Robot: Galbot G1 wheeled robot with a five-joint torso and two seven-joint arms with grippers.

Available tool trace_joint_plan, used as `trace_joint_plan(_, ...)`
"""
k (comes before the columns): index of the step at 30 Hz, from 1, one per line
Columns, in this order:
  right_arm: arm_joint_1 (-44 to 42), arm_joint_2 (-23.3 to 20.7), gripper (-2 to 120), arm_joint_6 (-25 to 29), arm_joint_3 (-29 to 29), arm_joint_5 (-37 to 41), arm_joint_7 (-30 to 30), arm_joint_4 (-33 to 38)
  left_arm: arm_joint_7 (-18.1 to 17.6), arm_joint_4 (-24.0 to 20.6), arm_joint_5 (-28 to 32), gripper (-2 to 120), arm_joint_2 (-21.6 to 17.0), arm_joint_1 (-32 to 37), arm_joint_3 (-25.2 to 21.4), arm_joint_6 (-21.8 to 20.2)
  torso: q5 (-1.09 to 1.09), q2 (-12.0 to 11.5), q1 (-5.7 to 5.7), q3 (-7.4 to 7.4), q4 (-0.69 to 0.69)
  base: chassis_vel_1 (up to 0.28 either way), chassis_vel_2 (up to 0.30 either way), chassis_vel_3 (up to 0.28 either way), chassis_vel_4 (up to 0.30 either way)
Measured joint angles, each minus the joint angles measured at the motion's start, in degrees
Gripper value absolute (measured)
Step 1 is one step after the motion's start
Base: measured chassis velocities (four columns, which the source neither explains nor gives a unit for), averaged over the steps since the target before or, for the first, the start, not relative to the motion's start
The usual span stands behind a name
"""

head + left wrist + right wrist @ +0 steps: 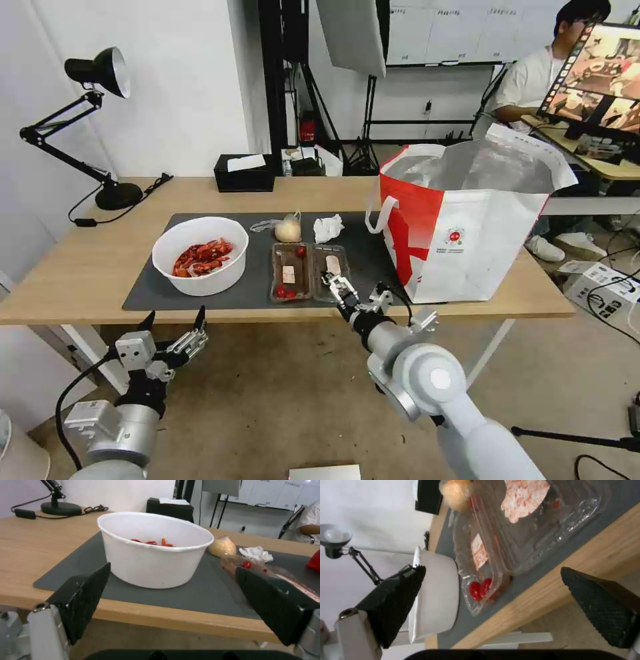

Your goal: Pick up the trash from the table and place it into the takeout bag.

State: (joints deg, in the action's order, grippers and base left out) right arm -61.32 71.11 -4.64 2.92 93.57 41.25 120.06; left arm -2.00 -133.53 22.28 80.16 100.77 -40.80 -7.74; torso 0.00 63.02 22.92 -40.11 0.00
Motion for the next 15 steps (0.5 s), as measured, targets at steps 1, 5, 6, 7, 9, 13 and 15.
trace_joint_plan(1,0.0,0.0,100,0.0,0.0,0.0,0.0,0.0,0.0,0.0,0.0,100,0.0,0.0,0.0,0.0,0.0,0.0,0.0,0.0,0.0,0.0,0.0,0.0,0.0)
trace_joint_plan(5,1.1,0.8,100,-1.3,-0.5,0.5,1.2,-1.4,0.0,0.0,-0.3,100,0.3,0.4,-0.2,0.0,0.0,0.0,0.0,0.0,0.0,0.0,0.0,0.0,0.0)
trace_joint_plan(6,1.4,1.0,100,-1.5,-0.7,0.6,1.5,-1.7,0.0,0.0,-0.3,100,0.3,0.4,-0.3,0.0,0.0,0.0,0.0,0.0,0.0,0.0,0.0,0.0,0.0)
trace_joint_plan(7,1.7,1.2,100,-1.8,-0.8,0.8,1.6,-2.1,-0.1,0.0,-0.3,100,0.3,0.4,-0.4,0.0,0.0,0.0,0.0,0.0,0.0,0.0,0.0,0.0,0.0)
trace_joint_plan(9,2.1,1.5,100,-1.9,-0.9,0.9,1.7,-2.5,-0.1,0.1,-0.3,100,0.3,0.4,-0.5,0.0,0.0,0.0,0.0,0.0,0.0,0.0,0.0,0.0,0.0)
trace_joint_plan(13,3.2,2.0,100,-2.0,-1.3,1.0,1.8,-3.2,-0.1,0.3,-0.3,100,0.3,0.3,-0.6,0.0,0.0,0.0,0.0,0.0,0.0,0.0,0.0,0.0,0.0)
trace_joint_plan(15,3.7,2.3,100,-2.0,-1.5,1.1,1.8,-3.6,-0.1,0.4,-0.3,100,0.2,0.3,-0.6,0.0,0.0,0.0,0.0,0.0,0.0,0.0,0.0,0.0,0.0)
